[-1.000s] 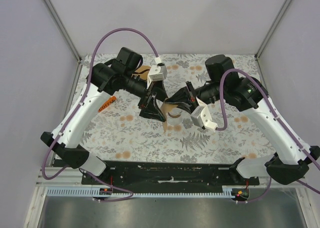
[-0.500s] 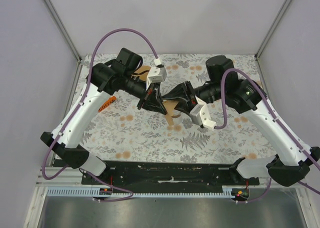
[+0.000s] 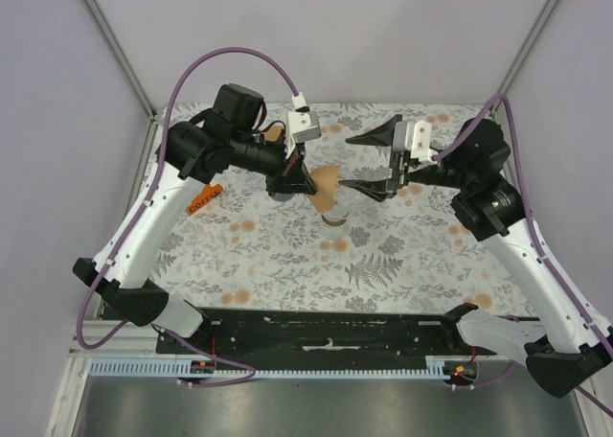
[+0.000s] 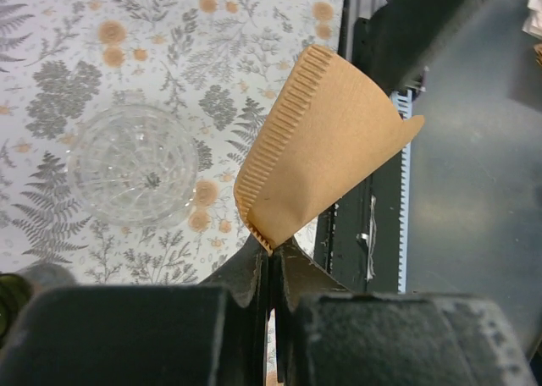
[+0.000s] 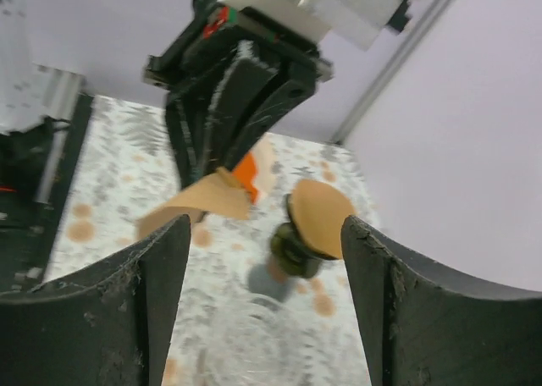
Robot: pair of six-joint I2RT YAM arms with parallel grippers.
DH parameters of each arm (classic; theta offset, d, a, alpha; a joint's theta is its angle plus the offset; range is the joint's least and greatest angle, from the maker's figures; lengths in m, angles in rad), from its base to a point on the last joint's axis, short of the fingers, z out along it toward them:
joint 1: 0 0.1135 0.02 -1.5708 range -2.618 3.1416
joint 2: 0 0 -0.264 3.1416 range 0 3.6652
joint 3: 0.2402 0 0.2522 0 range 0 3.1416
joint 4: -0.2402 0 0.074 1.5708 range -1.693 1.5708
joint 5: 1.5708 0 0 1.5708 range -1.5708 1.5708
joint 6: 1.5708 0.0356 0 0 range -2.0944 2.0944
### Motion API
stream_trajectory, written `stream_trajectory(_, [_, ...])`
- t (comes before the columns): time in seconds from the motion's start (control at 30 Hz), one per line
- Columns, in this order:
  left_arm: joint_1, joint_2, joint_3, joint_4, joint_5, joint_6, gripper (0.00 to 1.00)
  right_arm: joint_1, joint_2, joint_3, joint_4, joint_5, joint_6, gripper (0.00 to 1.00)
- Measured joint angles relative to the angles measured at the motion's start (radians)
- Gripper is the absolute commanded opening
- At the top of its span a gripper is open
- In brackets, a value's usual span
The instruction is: Place the coffee filter in the dripper
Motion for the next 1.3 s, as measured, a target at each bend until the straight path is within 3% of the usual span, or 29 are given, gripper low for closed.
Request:
stream_trajectory(0.2, [0.002,-0.014,0.023,0.034,-0.079,-0.047,0.02,0.000,-0.015,-0.158,0.111,-0.135,0.282,0.98])
stream_trajectory(0.3, [0.002,-0.018,0.033,0.039,-0.088,-0.059,0.02,0.000,-0.033,-0.264,0.189,-0.168,0.374,0.93])
stream_trajectory(0.63, [0.002,-0.020,0.035,0.055,-0.098,-0.082,0.02,0.030,0.044,-0.303,0.528,-0.171,0.681,0.57])
stream_trajectory(0.67, [0.002,-0.020,0.035,0.058,-0.099,-0.087,0.02,0.045,0.057,-0.304,0.553,-0.166,0.699,0.50])
stream_trajectory(0.73, [0.002,-0.020,0.035,0.062,-0.100,-0.095,0.02,0.068,0.074,-0.304,0.570,-0.148,0.713,0.28])
stream_trajectory(0.8, [0.002,-0.020,0.035,0.063,-0.100,-0.099,0.02,0.082,0.078,-0.304,0.563,-0.121,0.708,0.13])
stream_trajectory(0.97, [0.013,-0.020,0.035,0.068,-0.101,-0.105,0.02,0.087,0.037,-0.317,0.520,0.002,0.657,0.00])
stream_trajectory(1.03, [0.019,-0.020,0.035,0.071,-0.101,-0.107,0.02,0.087,-0.001,-0.320,0.479,0.060,0.623,0.00])
stream_trajectory(1.1, [0.021,-0.020,0.035,0.077,-0.097,-0.111,0.14,0.087,-0.027,-0.320,0.451,0.109,0.594,0.00])
stream_trajectory(1.23, [0.022,-0.020,0.037,0.083,-0.101,-0.117,0.55,0.090,-0.047,-0.310,0.365,0.190,0.530,0.00])
stream_trajectory(1.3, [0.028,-0.020,0.040,0.084,-0.111,-0.122,0.65,0.090,-0.047,-0.298,0.314,0.234,0.495,0.00])
